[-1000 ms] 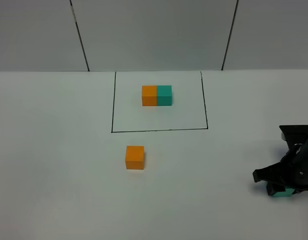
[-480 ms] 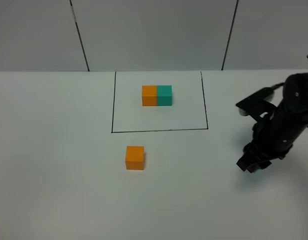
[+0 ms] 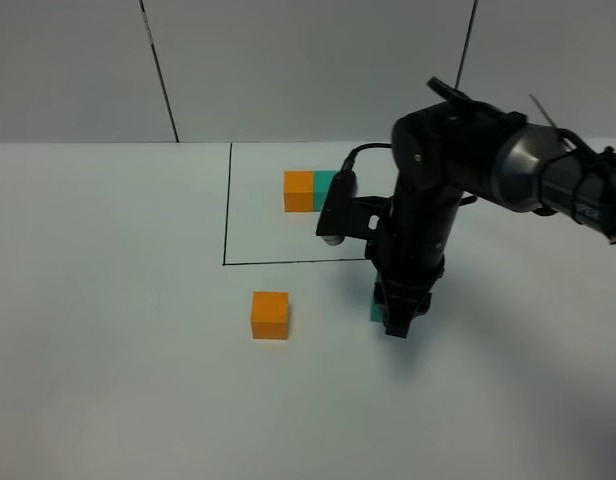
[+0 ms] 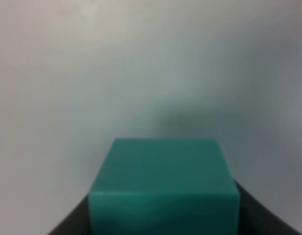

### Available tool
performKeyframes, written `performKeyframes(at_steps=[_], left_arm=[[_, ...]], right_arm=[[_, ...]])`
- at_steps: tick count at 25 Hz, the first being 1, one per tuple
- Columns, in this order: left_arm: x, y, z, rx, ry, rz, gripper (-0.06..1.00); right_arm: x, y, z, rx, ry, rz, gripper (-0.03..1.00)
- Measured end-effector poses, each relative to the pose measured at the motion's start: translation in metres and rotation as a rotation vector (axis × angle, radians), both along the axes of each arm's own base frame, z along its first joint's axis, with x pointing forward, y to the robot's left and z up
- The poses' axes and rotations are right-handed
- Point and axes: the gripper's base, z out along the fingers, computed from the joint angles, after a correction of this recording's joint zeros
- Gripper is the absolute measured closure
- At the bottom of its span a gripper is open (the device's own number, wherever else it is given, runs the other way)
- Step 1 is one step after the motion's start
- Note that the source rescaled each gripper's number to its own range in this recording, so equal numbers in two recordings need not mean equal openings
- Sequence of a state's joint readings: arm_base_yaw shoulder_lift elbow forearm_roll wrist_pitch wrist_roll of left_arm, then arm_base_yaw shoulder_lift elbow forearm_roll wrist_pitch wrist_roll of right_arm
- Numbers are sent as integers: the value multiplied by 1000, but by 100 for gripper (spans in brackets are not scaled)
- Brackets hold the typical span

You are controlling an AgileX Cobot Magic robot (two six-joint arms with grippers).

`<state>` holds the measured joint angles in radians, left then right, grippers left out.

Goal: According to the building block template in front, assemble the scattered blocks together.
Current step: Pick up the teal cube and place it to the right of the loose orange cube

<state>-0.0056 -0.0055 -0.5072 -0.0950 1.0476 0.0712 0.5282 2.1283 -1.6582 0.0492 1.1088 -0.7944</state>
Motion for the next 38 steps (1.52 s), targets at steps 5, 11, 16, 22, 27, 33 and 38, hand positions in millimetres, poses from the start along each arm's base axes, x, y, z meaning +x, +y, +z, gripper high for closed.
performKeyframes(at_steps=[5, 11, 16, 22, 27, 33, 38], left_arm=[[0, 0, 0, 0, 0, 0, 23], [0, 0, 0, 0, 0, 0, 23], [0, 0, 0, 0, 0, 0, 23], [0, 0, 0, 0, 0, 0, 23], [0, 0, 0, -1, 0, 0, 23], [0, 0, 0, -1, 0, 0, 23], [0, 0, 0, -1, 0, 0, 23]], right_arm=[[5, 32, -14, -38, -1, 71, 96], [5, 47, -41, -46, 14, 84, 96], [10, 51, -50, -30, -11, 73, 96], [11, 53, -61, -29, -12, 71, 97], [12, 54, -61, -20, -19, 61, 97], [10, 62, -61, 3, -47, 72, 97], [9, 68, -61, 29, -72, 78, 97]])
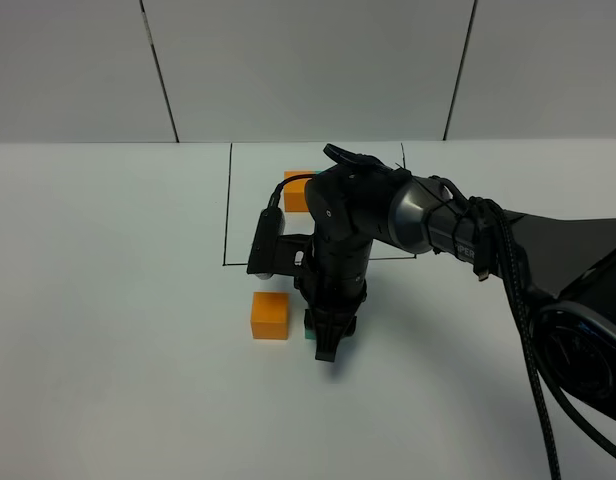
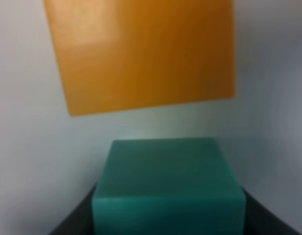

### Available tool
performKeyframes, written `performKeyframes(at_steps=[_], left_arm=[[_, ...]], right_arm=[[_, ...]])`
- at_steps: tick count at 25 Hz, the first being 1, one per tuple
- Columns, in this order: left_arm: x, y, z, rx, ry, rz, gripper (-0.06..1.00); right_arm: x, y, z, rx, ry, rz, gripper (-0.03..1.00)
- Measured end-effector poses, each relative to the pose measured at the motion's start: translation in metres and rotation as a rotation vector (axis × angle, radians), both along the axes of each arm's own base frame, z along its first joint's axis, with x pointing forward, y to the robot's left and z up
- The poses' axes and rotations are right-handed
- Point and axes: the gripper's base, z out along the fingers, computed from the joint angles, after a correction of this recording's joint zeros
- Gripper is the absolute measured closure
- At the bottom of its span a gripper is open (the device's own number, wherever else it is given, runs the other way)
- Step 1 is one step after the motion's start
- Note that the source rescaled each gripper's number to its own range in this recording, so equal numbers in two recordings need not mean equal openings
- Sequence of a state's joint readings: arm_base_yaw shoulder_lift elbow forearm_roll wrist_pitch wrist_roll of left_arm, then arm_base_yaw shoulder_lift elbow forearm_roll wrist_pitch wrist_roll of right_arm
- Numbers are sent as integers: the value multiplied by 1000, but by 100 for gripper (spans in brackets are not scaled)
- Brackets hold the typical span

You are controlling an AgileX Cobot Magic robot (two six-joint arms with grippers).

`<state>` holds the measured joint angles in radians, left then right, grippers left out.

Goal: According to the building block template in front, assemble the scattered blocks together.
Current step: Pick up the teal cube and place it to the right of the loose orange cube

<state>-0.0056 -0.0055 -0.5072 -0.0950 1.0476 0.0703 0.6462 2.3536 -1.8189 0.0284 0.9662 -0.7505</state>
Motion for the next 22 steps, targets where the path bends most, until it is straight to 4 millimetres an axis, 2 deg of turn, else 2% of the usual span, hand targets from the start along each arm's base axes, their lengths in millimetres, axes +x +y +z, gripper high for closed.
performKeyframes(at_steps=[22], left_arm=[[0, 0, 0, 0, 0, 0, 23]], right_arm=[[-3, 10, 0, 41, -12, 19, 97]])
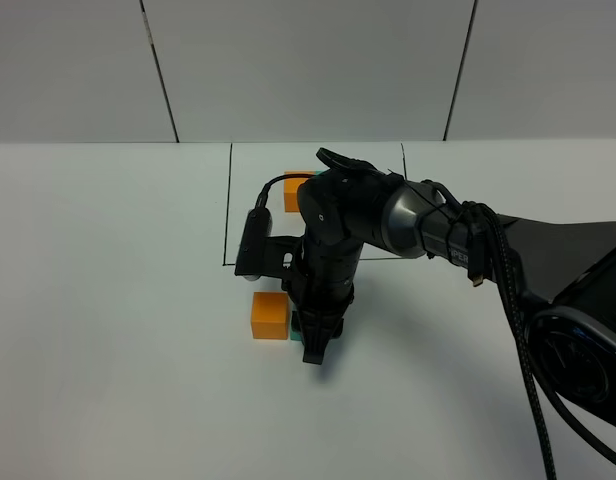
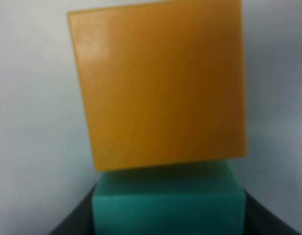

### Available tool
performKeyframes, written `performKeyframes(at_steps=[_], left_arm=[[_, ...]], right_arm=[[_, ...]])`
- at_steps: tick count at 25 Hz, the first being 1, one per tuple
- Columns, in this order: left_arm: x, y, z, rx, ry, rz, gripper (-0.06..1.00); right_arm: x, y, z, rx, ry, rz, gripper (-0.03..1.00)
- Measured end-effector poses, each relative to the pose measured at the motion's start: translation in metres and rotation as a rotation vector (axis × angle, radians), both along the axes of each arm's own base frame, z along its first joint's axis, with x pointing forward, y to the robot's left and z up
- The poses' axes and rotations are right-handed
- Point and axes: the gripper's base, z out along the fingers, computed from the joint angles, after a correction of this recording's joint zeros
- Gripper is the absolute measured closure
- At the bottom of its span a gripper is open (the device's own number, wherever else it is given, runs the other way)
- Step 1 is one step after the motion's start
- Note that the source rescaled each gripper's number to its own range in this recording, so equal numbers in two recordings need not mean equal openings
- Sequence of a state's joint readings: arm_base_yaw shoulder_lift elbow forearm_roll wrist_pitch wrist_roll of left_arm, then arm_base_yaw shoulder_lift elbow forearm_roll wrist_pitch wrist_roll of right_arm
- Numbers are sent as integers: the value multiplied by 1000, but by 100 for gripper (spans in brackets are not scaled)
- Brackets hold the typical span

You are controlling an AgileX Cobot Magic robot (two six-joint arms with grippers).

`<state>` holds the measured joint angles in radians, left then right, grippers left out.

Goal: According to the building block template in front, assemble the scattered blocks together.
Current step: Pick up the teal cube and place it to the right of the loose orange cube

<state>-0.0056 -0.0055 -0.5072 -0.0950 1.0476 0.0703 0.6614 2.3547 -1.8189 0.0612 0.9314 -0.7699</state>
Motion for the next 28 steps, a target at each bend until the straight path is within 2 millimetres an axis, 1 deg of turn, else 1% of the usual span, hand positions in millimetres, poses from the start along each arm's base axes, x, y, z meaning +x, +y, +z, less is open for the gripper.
performKeyframes(at_steps=[20, 28], left_arm=[[0, 0, 0, 1, 0, -1, 23], [0, 0, 0, 1, 0, -1, 23]], right_arm=[[-1, 5, 0, 12, -21, 34, 97], [-3, 4, 0, -6, -10, 85, 97]])
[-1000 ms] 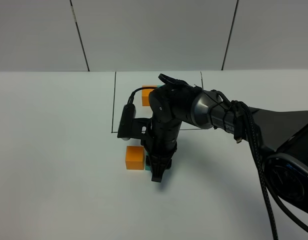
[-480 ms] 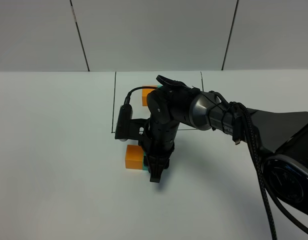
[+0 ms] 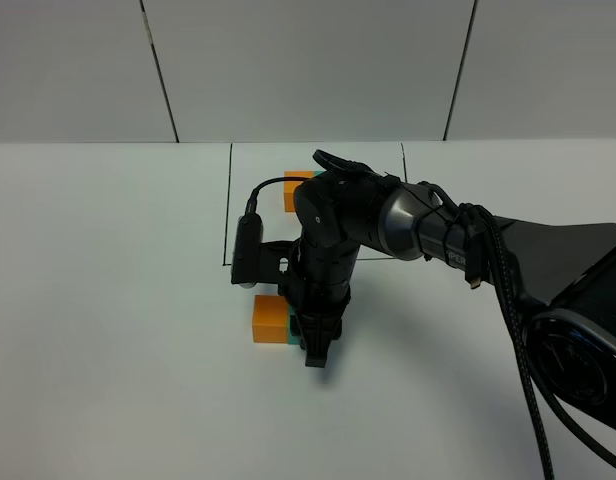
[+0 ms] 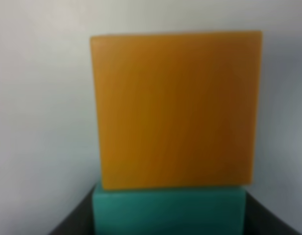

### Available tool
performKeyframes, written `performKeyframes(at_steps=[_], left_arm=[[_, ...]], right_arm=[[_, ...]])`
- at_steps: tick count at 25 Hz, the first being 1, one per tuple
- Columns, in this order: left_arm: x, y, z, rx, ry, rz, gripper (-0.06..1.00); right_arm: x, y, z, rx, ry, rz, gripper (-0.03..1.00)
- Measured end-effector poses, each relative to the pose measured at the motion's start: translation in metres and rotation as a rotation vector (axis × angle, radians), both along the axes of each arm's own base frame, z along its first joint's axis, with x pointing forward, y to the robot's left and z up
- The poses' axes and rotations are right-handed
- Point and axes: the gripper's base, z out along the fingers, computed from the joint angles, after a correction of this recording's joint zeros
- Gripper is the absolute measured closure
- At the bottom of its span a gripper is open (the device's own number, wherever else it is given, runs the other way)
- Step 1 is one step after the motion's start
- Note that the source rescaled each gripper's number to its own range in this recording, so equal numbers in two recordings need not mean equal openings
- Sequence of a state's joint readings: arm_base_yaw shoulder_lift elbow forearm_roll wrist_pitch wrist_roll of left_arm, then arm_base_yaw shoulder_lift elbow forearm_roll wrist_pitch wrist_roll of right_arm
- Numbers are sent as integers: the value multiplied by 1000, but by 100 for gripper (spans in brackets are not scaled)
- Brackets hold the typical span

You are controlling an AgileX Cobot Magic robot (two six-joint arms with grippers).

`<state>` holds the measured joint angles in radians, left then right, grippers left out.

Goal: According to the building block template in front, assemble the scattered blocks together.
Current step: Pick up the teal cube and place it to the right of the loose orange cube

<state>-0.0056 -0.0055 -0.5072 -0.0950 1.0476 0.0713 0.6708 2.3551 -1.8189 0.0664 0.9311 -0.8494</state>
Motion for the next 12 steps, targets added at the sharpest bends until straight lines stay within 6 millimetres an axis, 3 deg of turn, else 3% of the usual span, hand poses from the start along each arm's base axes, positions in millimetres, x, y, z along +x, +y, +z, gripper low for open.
performKeyframes(at_steps=[12], left_arm=[[0, 0, 0, 0, 0, 0, 23]], right_arm=[[0, 0, 0, 0, 0, 2, 97]])
